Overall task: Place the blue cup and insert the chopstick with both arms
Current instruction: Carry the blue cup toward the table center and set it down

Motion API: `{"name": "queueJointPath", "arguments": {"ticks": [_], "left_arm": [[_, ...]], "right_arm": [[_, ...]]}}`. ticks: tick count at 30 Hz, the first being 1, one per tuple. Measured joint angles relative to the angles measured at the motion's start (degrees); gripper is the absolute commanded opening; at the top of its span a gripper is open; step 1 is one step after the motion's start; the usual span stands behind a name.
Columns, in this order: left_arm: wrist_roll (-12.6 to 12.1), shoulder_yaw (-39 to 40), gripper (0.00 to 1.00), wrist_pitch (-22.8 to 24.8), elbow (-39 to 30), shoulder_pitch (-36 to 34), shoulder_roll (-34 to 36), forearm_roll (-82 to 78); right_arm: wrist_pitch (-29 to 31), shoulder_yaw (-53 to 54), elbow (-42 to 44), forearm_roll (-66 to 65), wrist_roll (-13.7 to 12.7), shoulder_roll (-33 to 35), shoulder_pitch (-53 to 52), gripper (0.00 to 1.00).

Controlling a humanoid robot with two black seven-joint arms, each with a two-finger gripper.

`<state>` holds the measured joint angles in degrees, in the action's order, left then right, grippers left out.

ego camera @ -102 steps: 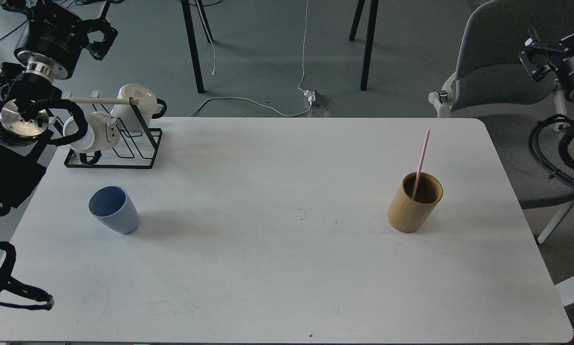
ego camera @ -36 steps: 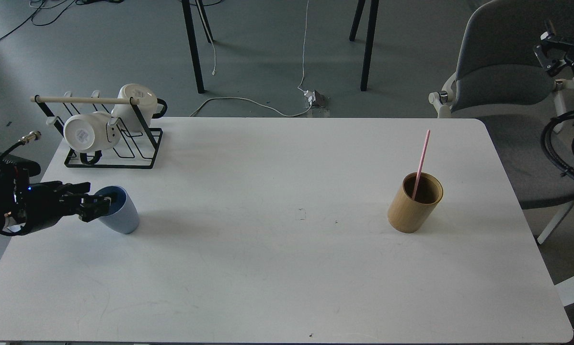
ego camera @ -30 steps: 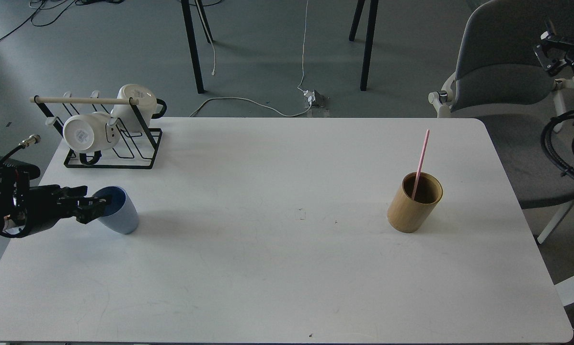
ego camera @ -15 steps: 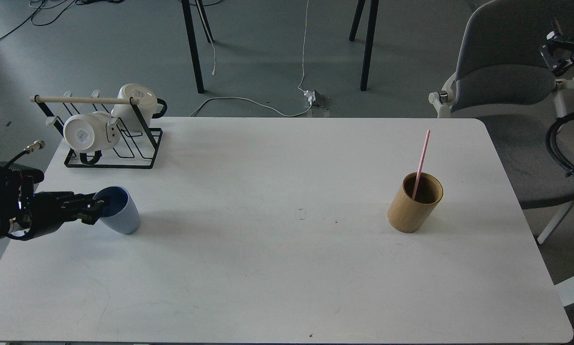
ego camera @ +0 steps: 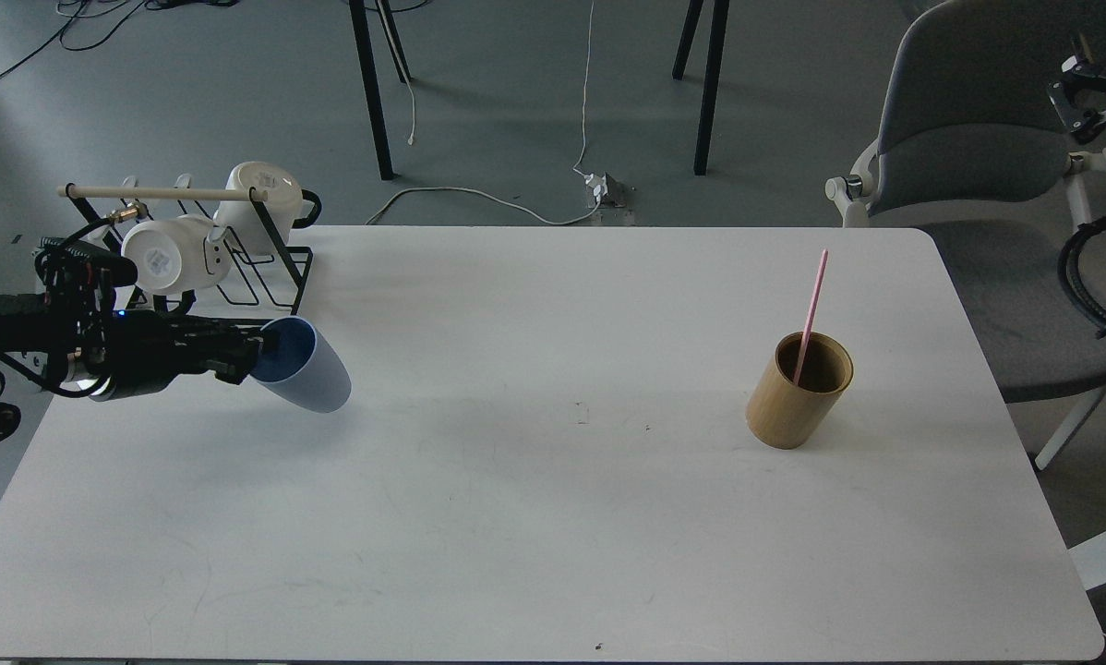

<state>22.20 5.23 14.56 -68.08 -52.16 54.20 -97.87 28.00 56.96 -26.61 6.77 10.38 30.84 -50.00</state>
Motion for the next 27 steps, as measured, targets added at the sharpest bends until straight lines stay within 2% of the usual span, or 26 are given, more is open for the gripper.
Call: {"name": "queueJointPath", "arguments": {"ticks": [3,5,10,16,20,27], "left_arm": [[-2.40,0.12,0.00,4.94,-5.16,-4.77,-0.67,-3.61],[-3.36,0.19,0.00,7.43,-6.52,-7.49,-3.46,-5.78],[-6.72,0.08,0.01,12.84,-7.09,-11.02,-19.42,-12.79],[-12.21,-0.66,0.02,13.44,-6.17,-10.71,-33.53,-18.40],[-13.31,-2.44,0.02,13.45,-3.43,-10.60,-37.81,-19.92],[-13.23,-3.14,0.05,13.45,2.64,-10.69,-40.98,-20.07]], "right_arm": [[0.00,0.00,-0.03,0.00,0.00,0.83,-0.01,0.99],[0.00,0.00,-0.03,0.00,0.00,1.40,-0.01,0.99],[0.00,0.03,0.00,0.00,0.00,2.73,0.28,0.99],[0.00,0.07,0.06,0.00,-0.06,5.12,0.51,0.99],[0.00,0.08,0.07,0.00,-0.09,6.03,0.76,0.99],[0.00,0.09,0.07,0.05,-0.09,6.42,1.17,0.99]]}}
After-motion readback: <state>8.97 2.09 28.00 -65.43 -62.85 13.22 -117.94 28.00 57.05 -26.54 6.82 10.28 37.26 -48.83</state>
